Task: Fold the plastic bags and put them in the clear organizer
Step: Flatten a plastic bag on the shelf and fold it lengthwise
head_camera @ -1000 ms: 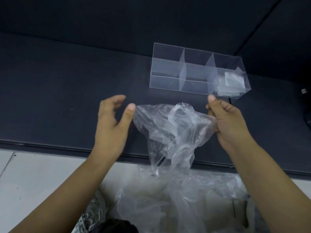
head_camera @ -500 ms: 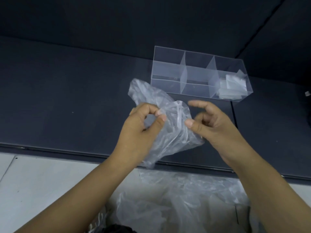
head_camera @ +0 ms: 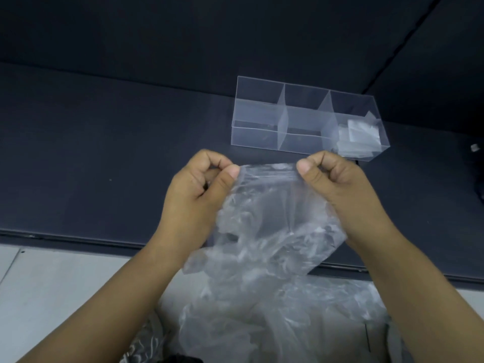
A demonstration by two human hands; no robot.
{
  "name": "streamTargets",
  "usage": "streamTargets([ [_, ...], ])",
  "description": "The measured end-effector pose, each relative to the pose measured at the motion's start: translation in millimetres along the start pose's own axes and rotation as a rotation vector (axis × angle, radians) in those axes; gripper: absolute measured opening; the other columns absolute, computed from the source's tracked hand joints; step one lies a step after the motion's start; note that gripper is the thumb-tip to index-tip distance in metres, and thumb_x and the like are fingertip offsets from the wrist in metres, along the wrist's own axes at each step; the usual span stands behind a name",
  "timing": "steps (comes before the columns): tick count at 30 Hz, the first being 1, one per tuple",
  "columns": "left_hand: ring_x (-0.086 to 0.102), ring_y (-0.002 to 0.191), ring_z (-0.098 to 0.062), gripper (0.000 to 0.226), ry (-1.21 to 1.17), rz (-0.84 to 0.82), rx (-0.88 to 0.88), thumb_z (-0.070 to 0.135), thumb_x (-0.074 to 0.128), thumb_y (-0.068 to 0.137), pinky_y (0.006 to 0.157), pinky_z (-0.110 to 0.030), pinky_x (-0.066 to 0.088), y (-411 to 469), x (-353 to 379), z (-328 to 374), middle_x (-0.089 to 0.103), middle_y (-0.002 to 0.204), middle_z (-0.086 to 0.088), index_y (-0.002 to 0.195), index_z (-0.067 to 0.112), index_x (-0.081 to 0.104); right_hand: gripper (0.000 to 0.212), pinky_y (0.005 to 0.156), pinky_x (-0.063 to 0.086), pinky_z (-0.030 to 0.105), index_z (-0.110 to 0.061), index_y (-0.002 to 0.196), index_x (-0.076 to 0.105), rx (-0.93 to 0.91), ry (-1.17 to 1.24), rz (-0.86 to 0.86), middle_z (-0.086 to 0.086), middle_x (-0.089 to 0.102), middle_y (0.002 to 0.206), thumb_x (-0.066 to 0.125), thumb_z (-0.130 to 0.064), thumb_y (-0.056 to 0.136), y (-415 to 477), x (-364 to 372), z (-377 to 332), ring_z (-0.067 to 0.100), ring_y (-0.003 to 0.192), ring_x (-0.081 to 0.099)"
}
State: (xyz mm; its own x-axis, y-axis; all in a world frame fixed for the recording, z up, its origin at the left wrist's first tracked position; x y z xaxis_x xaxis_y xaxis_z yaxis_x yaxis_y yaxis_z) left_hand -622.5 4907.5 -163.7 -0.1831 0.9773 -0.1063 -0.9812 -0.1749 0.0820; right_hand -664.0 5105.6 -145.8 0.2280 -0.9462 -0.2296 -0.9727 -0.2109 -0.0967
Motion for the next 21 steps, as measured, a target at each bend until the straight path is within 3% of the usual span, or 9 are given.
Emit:
streamTargets([
  [2,0.035,0.049,-0.01,0.014,0.012,0.0,0.001,0.03,0.062,0.09,0.047,-0.02,0.034,1,-7,-1,0.044,0.053,-0.001,0.078,0.025,0.059,0.027,0.062,0.04,0.005,-0.026,0.075,0.066,0.069,-0.004,-0.083,0.0,0.051,0.07,0.067,-0.051,0.068,0,-3,6,0.008,0.066,0.046],
  [4,0.036,0.052,-0.017,0.014,0.029,0.019,-0.019,0.031,0.062,0.089,0.048,-0.022,0.034,3,-17,-3,0.045,0.057,-0.017,0.079,0.021,0.06,0.029,0.064,0.046,0.008,-0.025,0.082,0.072,0.176,0.016,-0.256,-0.002,0.063,0.073,0.073,-0.046,0.062,-1,-5,13,0.006,0.067,0.058],
  [7,0.036,0.054,-0.02,0.018,0.028,0.057,-0.039,0.038,0.061,0.085,0.048,-0.023,0.034,5,-31,-9,0.048,0.061,-0.021,0.08,0.021,0.06,0.021,0.064,0.048,0.013,-0.017,0.08,0.072,0.243,0.003,-0.359,-0.001,0.066,0.075,0.074,-0.034,0.068,-5,-12,22,0.007,0.068,0.06],
  [11,0.033,0.048,-0.011,0.015,0.128,0.052,-0.072,0.035,0.06,0.089,0.044,-0.019,0.032,0,-34,-26,0.046,0.054,0.002,0.079,0.025,0.058,0.017,0.076,0.047,0.022,-0.011,0.087,0.063,0.23,0.09,-0.222,0.002,0.061,0.08,0.057,-0.028,0.089,-3,-12,32,0.012,0.075,0.056],
  [16,0.047,0.046,-0.002,0.018,0.397,0.019,-0.184,0.034,0.059,0.092,0.047,-0.01,0.036,-3,-40,-48,0.058,0.054,0.012,0.075,0.028,0.054,0.024,0.065,0.047,0.031,-0.013,0.079,0.061,0.207,0.058,0.096,0.005,0.057,0.071,0.058,-0.032,0.093,0,-6,35,0.016,0.065,0.053],
  [19,0.059,0.081,0.003,0.019,0.495,0.008,-0.18,0.052,0.057,0.083,0.065,-0.008,0.038,2,-42,-42,0.063,0.086,0.017,0.089,0.035,0.055,0.037,0.065,0.044,0.028,-0.013,0.07,0.057,0.152,0.045,0.072,0.006,0.053,0.071,0.057,-0.046,0.088,1,1,28,0.017,0.065,0.049],
  [21,0.052,0.106,0.012,0.05,0.453,-0.139,-0.133,0.066,0.054,0.071,0.081,-0.004,0.037,8,-22,-31,0.057,0.11,0.025,0.114,0.039,0.055,0.046,0.067,0.048,0.025,-0.006,0.078,0.059,0.126,0.072,0.015,0.019,0.06,0.077,0.056,-0.051,0.085,1,9,24,0.026,0.07,0.059],
])
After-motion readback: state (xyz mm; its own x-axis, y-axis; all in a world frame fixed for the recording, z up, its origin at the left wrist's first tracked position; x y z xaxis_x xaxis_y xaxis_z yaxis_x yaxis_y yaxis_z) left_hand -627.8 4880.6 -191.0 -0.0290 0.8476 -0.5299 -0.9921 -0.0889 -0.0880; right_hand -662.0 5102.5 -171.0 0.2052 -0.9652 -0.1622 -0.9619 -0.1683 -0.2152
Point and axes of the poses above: each hand's wrist, its own y-axis towards the middle knuckle, its own x-axis out of the palm, z = x × y, the point moved 7 cm from there along y, towards the middle knuckle
